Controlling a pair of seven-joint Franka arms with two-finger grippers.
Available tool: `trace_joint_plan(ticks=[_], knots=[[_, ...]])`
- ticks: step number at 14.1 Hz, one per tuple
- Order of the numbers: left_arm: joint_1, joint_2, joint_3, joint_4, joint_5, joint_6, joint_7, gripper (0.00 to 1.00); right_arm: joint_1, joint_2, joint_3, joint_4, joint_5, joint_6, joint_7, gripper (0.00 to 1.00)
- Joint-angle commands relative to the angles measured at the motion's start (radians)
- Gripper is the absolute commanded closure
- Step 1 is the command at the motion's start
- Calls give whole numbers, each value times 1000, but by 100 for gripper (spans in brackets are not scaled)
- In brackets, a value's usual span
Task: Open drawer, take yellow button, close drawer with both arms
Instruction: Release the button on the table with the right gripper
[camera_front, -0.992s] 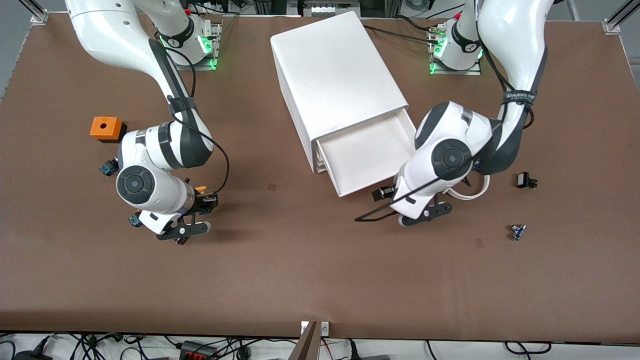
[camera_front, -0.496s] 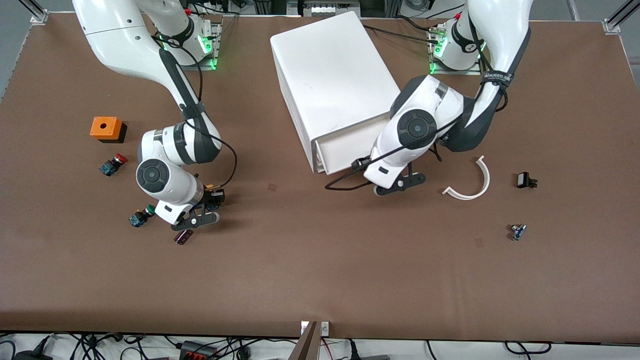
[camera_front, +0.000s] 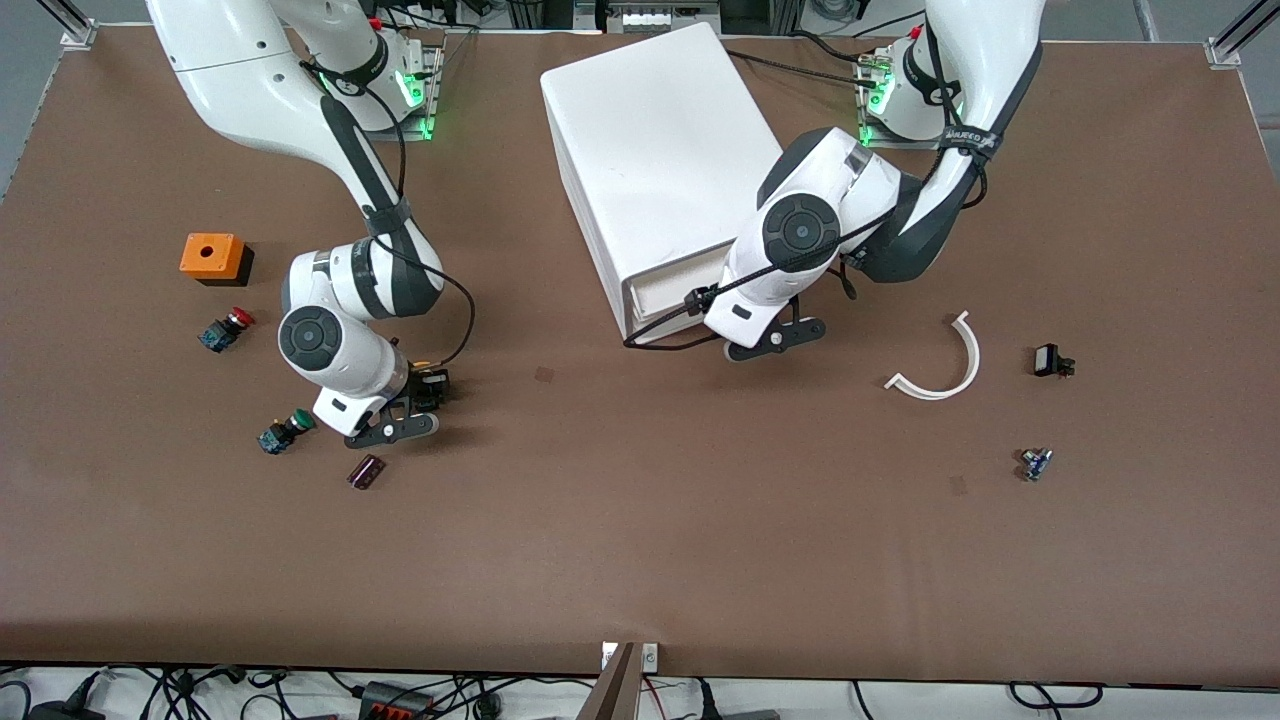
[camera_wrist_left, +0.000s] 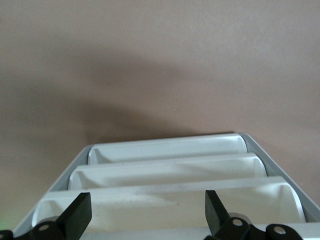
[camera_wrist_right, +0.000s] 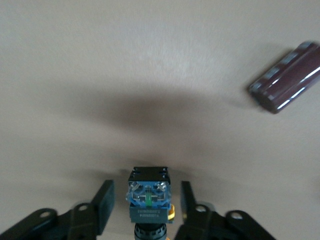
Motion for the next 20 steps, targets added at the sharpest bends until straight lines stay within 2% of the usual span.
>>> trace_joint_plan(ticks=[1, 3, 7, 11, 12, 14, 15, 17, 20], knots=[[15, -37, -21, -38, -41, -34, -5, 0, -25, -50, 1, 100, 21, -152, -27, 0], [17, -37, -35, -38, -64, -57, -3, 0, -45, -50, 1, 198, 20, -284, -27, 0], [18, -37, -37, -37, -68, -67, 1, 0, -80, -61, -2, 326, 17, -455, -27, 0], [41, -37, -35, -20, -63, -68, 16, 0, -80, -111, -47, 392, 19, -581, -16, 0], [49, -37, -31, -2, -37, -64, 18, 0, -80, -131, -54, 402, 17, -605, -15, 0], [62, -55, -27, 52, 116, -71, 18, 0, -80, -174, -80, 406, 19, -639, -16, 0], [93, -64, -32, 57, 154, -77, 33, 0, -80, -191, -90, 406, 13, -645, -18, 0], [154, -80, -29, 81, 163, -79, 192, 0, -82, -197, -108, 409, 16, -659, -19, 0], [279, -117, -26, 109, 172, -125, 409, 0, -86, -210, -148, 485, 20, -661, -16, 0]])
